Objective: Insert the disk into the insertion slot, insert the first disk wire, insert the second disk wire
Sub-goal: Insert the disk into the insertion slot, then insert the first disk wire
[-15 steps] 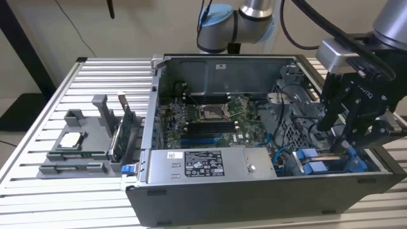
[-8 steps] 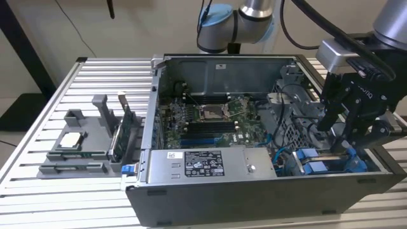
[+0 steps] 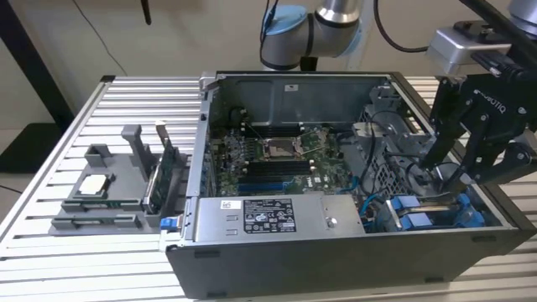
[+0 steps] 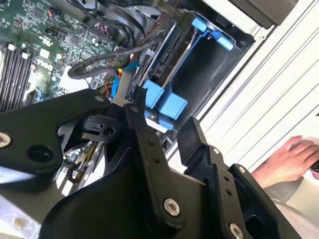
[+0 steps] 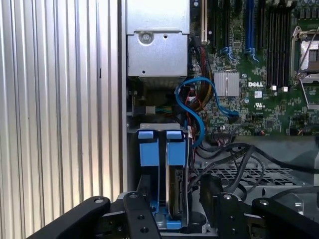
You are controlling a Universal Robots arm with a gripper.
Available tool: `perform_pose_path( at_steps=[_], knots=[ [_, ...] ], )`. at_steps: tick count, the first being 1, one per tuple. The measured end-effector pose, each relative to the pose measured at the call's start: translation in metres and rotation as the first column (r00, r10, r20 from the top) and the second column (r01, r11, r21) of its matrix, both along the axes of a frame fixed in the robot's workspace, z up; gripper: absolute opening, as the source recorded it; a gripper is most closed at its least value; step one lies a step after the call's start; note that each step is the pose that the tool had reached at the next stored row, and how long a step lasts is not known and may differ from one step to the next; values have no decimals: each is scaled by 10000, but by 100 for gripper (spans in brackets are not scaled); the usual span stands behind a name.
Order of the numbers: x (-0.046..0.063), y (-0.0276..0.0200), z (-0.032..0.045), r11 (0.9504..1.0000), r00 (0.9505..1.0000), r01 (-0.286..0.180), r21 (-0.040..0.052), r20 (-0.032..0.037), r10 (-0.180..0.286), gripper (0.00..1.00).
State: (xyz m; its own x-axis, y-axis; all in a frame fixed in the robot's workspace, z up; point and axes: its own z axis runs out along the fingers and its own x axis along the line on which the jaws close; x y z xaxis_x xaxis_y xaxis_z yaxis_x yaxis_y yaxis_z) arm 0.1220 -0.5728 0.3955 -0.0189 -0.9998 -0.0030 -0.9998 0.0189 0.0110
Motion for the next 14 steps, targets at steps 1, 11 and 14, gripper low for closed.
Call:
perform_pose_path(
  at_steps=[1,11,14],
  knots=[
    [0,0,18,10000,10000,-1,-1,1,1,53],
    [-140,51,29,9999,9999,-27,145,132,25,53],
    [-140,78,26,9998,9996,-109,155,259,105,53]
  ],
)
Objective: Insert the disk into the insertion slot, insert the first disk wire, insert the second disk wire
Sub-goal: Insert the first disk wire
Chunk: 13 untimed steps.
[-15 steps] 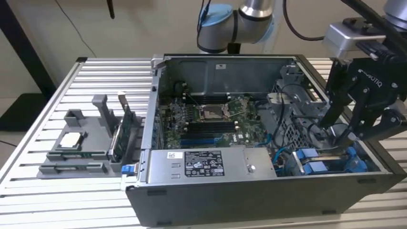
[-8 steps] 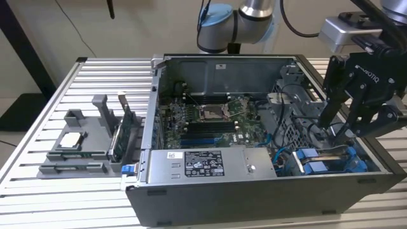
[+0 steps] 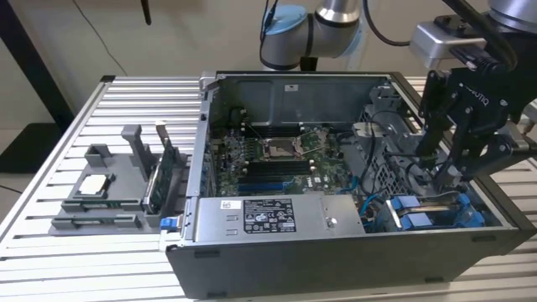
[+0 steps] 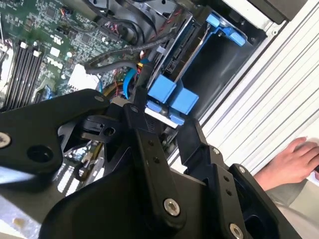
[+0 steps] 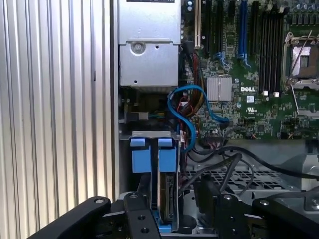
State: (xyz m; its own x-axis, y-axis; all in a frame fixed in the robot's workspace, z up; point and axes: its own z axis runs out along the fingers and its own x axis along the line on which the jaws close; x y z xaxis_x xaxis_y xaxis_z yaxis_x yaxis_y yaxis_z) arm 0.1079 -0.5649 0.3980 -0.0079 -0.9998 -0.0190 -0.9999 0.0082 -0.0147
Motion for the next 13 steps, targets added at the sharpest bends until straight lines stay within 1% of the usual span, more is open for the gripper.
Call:
perform_pose_path(
  at_steps=[1,5,9,13],
  knots=[
    [0,10,-1,10000,10000,-24,0,28,24,53],
    [0,65,-13,10000,9999,-78,17,105,78,53],
    [0,117,-29,9999,9997,-120,73,225,118,53],
    [0,149,-56,9997,9989,-241,85,401,237,53]
  ],
)
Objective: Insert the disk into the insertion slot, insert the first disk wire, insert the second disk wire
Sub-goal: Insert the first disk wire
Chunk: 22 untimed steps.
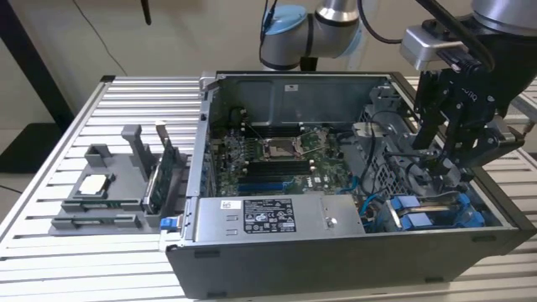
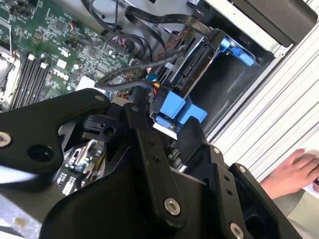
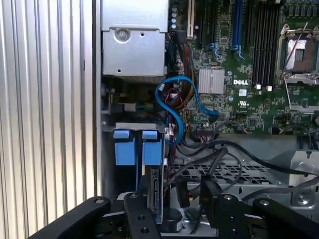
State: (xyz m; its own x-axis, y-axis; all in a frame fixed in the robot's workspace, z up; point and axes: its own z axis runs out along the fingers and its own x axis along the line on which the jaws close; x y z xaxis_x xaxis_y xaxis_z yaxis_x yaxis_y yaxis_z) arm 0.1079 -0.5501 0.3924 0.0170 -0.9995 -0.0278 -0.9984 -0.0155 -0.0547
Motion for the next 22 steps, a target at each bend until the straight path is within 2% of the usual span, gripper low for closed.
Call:
perform_pose_path(
  at_steps=[2,5,7,8,9,13,14,22],
  knots=[
    [0,2,-14,10000,10000,-34,15,90,34,53],
    [0,2,-30,9999,9998,-66,88,174,64,53],
    [0,2,-47,9998,9997,-80,168,235,76,44],
    [0,2,-52,9997,9996,-83,208,260,77,44],
    [1,2,-57,9997,9996,-84,236,274,77,37],
    [0,2,-60,9996,9996,-83,252,283,76,35],
    [0,1,-60,9996,9996,-83,252,283,76,28],
    [0,-1,-60,9996,9996,-83,261,283,75,26]
  ],
)
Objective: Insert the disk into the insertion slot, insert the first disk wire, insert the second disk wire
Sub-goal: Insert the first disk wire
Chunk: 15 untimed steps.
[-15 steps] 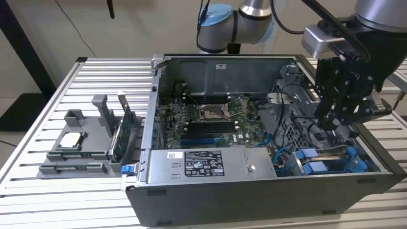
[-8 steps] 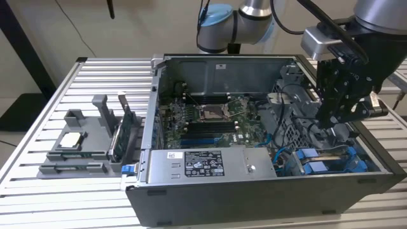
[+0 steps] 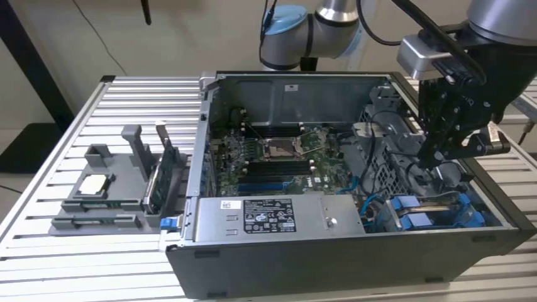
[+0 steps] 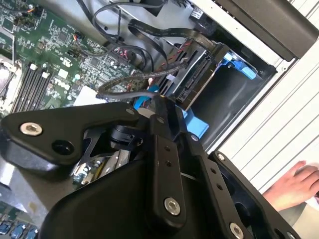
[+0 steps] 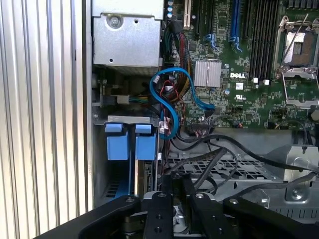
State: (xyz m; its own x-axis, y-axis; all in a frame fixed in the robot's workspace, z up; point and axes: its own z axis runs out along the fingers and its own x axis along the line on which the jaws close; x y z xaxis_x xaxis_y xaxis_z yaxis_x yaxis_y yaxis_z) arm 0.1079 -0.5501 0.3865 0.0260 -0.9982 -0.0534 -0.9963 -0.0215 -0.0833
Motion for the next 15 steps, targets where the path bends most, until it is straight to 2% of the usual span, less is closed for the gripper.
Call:
perform_pose_path(
  at_steps=[1,15],
  knots=[
    [0,0,0,10000,10000,0,0,0,0,19],
    [0,0,-1,10000,10000,0,-2,0,0,19]
  ],
)
